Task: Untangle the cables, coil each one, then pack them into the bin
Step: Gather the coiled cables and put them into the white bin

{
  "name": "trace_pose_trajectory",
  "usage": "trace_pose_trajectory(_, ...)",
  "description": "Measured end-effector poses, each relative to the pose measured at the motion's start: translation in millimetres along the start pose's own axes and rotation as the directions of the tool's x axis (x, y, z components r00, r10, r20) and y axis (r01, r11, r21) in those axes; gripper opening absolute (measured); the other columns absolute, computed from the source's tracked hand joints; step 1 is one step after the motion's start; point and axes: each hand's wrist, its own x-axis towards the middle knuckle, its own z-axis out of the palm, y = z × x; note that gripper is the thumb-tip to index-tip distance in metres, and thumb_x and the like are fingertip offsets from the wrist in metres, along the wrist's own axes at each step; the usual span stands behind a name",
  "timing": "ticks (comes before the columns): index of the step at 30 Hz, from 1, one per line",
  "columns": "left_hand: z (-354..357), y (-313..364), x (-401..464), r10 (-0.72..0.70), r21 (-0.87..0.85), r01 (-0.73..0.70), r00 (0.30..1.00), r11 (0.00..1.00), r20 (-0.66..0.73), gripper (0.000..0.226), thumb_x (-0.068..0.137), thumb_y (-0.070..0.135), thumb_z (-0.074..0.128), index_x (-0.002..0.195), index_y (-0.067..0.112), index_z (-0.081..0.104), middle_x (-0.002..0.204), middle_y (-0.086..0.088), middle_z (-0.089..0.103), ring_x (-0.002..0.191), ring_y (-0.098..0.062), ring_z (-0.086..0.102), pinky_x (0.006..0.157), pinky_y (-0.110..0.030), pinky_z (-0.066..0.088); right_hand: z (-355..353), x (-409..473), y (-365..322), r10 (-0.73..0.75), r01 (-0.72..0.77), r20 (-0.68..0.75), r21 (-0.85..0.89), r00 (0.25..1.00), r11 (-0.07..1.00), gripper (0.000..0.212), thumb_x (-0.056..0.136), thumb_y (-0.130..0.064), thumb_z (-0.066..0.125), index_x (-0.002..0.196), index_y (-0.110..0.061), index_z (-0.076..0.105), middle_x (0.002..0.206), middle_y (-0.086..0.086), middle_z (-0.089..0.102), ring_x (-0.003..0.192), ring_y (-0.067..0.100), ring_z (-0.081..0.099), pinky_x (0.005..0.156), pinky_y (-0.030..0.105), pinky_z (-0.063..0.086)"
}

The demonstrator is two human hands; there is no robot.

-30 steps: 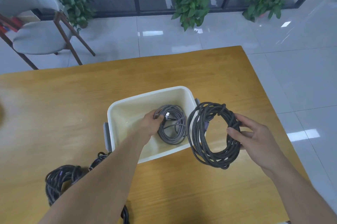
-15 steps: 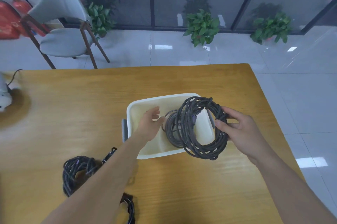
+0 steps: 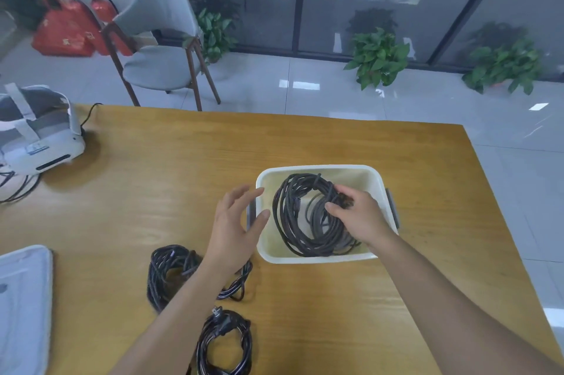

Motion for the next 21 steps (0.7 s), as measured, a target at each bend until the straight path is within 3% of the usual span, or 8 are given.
trace_pose_trajectory(6, 11.6, -16.8, -5.8, -0.060, -0.026, 0.061, 0.998, 0.998, 0.030, 0.064, 0.094, 0.056, 0.065, 0.153, 0.049, 0.040, 0.164, 0.020, 0.023, 0.152, -0.001, 0.021, 0.112, -0.052, 0.046, 28.6, 26.5, 14.5, 0.089, -0.084, 0.058, -0.075, 0.994, 0.994, 0.059, 0.092, -0.030, 0.077, 0.148, -0.025, 0.057, 0.137, -0.005, 0.065, 0.121, 0.018, 0.064, 0.108, 0.044, 0.052)
trace_pose_trajectory(11, 23.1, -22.0, -8.5, -0.052, -0.010, 0.052, 0.998, 0.999, 0.044, 0.065, 0.101, 0.046, 0.061, 0.158, 0.047, 0.030, 0.166, 0.022, 0.018, 0.154, -0.002, 0.019, 0.110, -0.035, 0.049, 42.7, 38.6, 19.8, 0.153, -0.141, 0.074, -0.142, 0.986, 0.980, 0.060, 0.094, -0.026, 0.076, 0.150, -0.022, 0.054, 0.138, -0.003, 0.064, 0.127, 0.021, 0.061, 0.108, 0.036, 0.047)
trace_pose_trajectory(15, 28.2, -27.0, -8.9, -0.027, 0.032, 0.026, 0.999, 0.999, 0.037, 0.063, 0.104, 0.046, 0.055, 0.160, 0.045, 0.026, 0.168, 0.024, 0.013, 0.155, 0.000, 0.016, 0.122, -0.044, 0.033, 47.1, 42.4, 28.8, 0.120, -0.089, 0.090, -0.291, 0.989, 0.953, 0.064, 0.092, -0.041, 0.077, 0.149, -0.023, 0.054, 0.139, -0.002, 0.065, 0.129, 0.023, 0.061, 0.109, 0.040, 0.047)
trace_pose_trajectory(18, 29.7, -29.2, -10.0, -0.018, 0.045, 0.017, 0.999, 0.999, 0.032, 0.063, 0.104, 0.045, 0.054, 0.160, 0.045, 0.025, 0.168, 0.023, 0.012, 0.155, 0.001, 0.014, 0.121, -0.036, 0.030, 46.1, 40.6, 26.0, 0.066, -0.011, 0.084, -0.537, 0.994, 0.843, 0.067, 0.094, -0.056, 0.067, 0.153, -0.031, 0.046, 0.149, 0.002, 0.053, 0.126, 0.027, 0.060, 0.102, 0.040, 0.049)
trace_pose_trajectory(21, 29.8, -29.3, -10.9, -0.005, 0.055, 0.003, 1.000, 0.998, 0.030, 0.062, 0.104, 0.046, 0.052, 0.160, 0.046, 0.025, 0.168, 0.023, 0.012, 0.155, 0.001, 0.014, 0.112, -0.016, 0.028, 43.4, 33.7, 21.0, -0.055, 0.090, 0.074, -0.652, 0.996, 0.753, 0.066, 0.096, -0.053, 0.064, 0.156, -0.039, 0.039, 0.148, 0.000, 0.044, 0.105, 0.024, 0.066, 0.088, 0.039, 0.056)
